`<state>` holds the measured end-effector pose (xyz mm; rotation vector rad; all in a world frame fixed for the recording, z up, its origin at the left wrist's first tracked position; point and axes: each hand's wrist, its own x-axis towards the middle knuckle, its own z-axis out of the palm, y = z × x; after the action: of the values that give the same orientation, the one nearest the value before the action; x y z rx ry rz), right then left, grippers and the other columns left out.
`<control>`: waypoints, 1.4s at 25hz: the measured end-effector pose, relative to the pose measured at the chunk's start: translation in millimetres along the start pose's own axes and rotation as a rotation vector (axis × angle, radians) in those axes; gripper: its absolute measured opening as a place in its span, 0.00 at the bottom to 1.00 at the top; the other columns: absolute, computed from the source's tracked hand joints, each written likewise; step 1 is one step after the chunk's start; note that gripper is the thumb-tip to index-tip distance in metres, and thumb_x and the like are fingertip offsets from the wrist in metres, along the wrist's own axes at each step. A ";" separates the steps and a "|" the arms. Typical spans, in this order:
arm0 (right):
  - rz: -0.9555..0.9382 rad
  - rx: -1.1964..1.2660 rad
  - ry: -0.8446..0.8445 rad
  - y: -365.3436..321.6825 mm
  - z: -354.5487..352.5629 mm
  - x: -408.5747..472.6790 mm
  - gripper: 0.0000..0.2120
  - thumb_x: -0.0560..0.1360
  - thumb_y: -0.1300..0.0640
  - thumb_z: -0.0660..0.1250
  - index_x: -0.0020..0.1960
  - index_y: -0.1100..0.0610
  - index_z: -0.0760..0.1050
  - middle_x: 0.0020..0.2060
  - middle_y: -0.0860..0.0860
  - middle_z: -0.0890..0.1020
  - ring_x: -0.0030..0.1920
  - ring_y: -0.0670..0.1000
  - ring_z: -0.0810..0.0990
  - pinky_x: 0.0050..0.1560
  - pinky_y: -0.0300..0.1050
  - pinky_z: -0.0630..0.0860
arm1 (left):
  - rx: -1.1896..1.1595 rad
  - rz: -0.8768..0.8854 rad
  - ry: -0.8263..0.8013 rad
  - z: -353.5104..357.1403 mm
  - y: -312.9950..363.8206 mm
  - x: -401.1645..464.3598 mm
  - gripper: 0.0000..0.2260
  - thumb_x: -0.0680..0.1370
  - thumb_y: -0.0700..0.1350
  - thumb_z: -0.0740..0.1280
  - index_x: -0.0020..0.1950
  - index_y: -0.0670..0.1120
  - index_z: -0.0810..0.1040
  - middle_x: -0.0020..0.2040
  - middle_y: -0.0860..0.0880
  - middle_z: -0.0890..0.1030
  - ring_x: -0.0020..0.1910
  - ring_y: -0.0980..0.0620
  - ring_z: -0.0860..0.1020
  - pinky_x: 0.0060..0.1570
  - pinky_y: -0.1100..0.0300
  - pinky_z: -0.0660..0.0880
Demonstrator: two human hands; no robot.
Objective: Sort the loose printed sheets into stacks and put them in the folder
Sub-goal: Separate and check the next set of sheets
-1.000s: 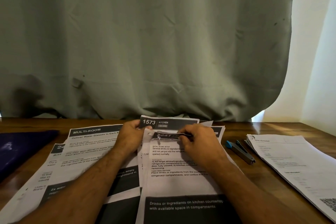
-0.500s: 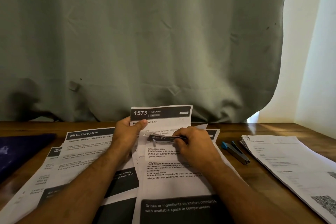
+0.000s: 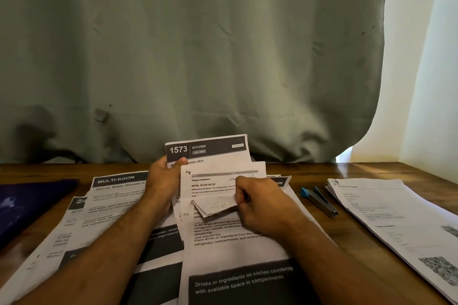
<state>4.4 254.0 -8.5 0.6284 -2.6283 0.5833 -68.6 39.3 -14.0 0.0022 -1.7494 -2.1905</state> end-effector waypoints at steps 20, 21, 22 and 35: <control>0.181 0.095 0.175 6.8 -8.8 5.1 0.12 0.77 0.58 0.68 0.41 0.42 0.71 0.44 0.43 0.80 0.45 0.43 0.78 0.49 0.41 0.80 | 0.389 0.055 -0.139 12.0 6.1 -22.0 0.24 0.67 0.72 0.61 0.52 0.58 0.81 0.44 0.59 0.84 0.41 0.57 0.81 0.38 0.60 0.72; 0.165 0.070 0.120 7.3 -9.5 3.6 0.11 0.76 0.58 0.68 0.41 0.44 0.73 0.44 0.43 0.80 0.46 0.44 0.78 0.49 0.41 0.80 | 0.389 0.025 -0.167 11.7 7.5 -23.3 0.25 0.67 0.72 0.59 0.49 0.56 0.82 0.38 0.57 0.85 0.36 0.56 0.83 0.37 0.61 0.73; 0.148 0.048 0.072 7.0 -9.7 1.8 0.10 0.75 0.58 0.69 0.41 0.44 0.74 0.43 0.43 0.80 0.45 0.44 0.78 0.48 0.42 0.81 | 0.377 0.000 -0.187 11.2 7.7 -23.6 0.24 0.68 0.71 0.61 0.48 0.54 0.83 0.37 0.56 0.86 0.34 0.55 0.84 0.36 0.60 0.74; 0.267 0.047 0.074 2.0 -8.6 7.2 0.21 0.80 0.54 0.64 0.69 0.39 0.66 0.55 0.49 0.81 0.50 0.46 0.79 0.52 0.43 0.79 | 0.193 0.080 -0.424 11.0 8.8 -30.4 0.11 0.75 0.50 0.69 0.56 0.51 0.84 0.56 0.44 0.85 0.51 0.45 0.85 0.52 0.44 0.82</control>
<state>-0.4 257.1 1.3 0.2631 -2.6533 0.7319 -39.9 56.0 -9.3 -0.5117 -2.1339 -2.0628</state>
